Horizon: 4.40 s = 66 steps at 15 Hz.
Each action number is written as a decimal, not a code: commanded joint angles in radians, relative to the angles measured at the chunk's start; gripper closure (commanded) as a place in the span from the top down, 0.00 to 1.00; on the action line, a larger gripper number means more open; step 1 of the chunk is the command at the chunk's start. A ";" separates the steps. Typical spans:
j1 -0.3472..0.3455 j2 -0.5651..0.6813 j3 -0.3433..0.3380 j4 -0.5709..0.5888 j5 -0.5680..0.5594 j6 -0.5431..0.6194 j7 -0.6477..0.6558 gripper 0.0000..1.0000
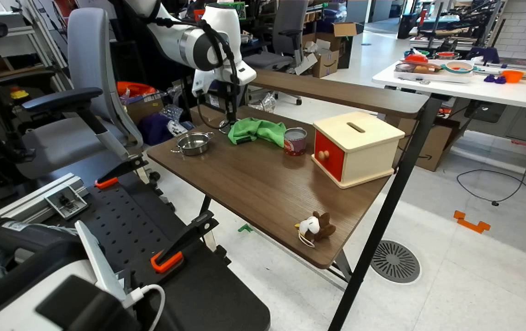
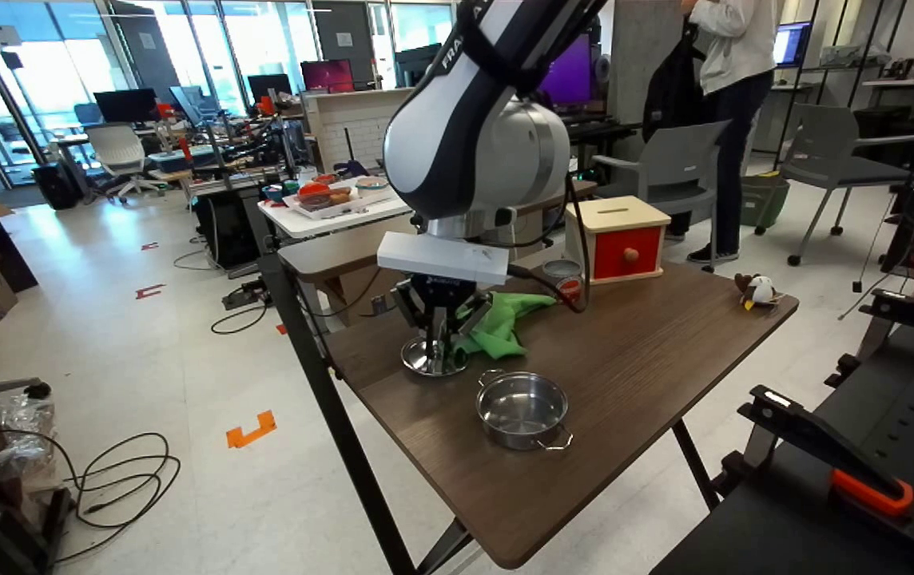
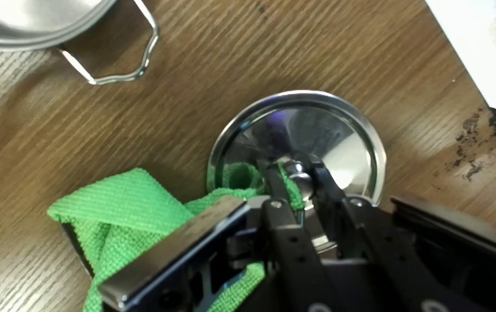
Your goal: Pick up the lid and close the pot
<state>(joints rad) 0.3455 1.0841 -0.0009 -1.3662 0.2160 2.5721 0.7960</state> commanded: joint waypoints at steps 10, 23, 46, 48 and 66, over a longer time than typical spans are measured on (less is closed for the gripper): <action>0.040 -0.243 0.029 -0.303 -0.083 -0.052 -0.157 0.05; 0.041 -0.577 -0.040 -0.680 -0.266 -0.083 -0.259 0.05; -0.053 -0.357 0.134 -0.561 -0.107 -0.036 -0.440 0.05; -0.054 -0.363 0.133 -0.560 -0.104 -0.029 -0.448 0.05; -0.019 -0.369 0.071 -0.567 -0.148 -0.016 -0.417 0.75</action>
<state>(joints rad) 0.3142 0.7204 0.0807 -1.9339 0.0781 2.5705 0.3806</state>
